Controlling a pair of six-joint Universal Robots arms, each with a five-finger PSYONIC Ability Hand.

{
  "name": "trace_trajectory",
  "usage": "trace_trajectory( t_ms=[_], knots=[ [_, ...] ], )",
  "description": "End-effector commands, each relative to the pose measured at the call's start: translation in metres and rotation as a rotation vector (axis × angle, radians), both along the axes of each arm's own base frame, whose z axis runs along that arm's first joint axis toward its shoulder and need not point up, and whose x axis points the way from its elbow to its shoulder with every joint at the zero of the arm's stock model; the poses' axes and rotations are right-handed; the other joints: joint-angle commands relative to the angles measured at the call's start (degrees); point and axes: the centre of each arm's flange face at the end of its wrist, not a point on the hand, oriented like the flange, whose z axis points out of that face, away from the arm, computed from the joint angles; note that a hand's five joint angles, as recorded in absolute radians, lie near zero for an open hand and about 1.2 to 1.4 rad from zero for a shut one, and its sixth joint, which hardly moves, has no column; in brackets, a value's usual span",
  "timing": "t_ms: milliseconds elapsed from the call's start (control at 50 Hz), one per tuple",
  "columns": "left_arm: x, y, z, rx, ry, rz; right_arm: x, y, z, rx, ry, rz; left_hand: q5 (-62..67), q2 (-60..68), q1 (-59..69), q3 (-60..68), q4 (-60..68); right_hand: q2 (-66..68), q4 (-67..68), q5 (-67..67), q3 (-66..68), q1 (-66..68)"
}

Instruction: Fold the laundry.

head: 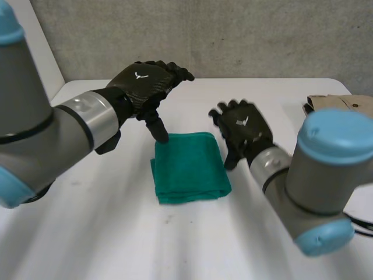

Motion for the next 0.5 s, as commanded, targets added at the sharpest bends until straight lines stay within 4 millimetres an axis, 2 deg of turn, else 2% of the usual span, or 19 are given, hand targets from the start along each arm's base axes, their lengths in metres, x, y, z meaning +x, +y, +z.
trace_trajectory(
  t_ms=[20, 80, 240, 360, 500],
  knots=[
    [0.006, 0.004, 0.002, 0.101, 0.034, -0.049, 0.012, 0.031, -0.05, 0.029, 0.071, 0.085, 1.5, 2.3, 3.1, 1.9, 2.4, -2.8, -3.6, -3.9, -2.4, -1.6],
    [0.006, 0.004, 0.001, 0.105, 0.034, -0.049, 0.017, 0.031, -0.07, 0.057, 0.091, 0.09, 1.3, 2.2, 3.0, 1.8, 2.2, -2.8, -3.6, -3.9, -2.4, -1.6],
    [0.006, 0.004, -0.001, 0.11, 0.031, -0.048, 0.027, 0.02, -0.096, 0.069, 0.105, 0.096, 1.0, 1.8, 2.6, 1.4, 1.9, -2.8, -3.6, -3.9, -2.4, -1.6],
    [0.006, 0.005, -0.003, 0.117, 0.029, -0.051, 0.033, 0.012, -0.101, 0.052, 0.092, 0.097, 0.8, 1.7, 2.4, 1.3, 1.7, -2.8, -3.6, -3.9, -2.4, -1.6],
    [0.006, 0.004, -0.006, 0.127, 0.027, -0.05, 0.043, 0.001, -0.1, 0.013, 0.059, 0.105, 0.8, 1.7, 2.4, 1.3, 1.7, 3.0, 2.2, 1.9, 3.4, 4.2]
  ],
)
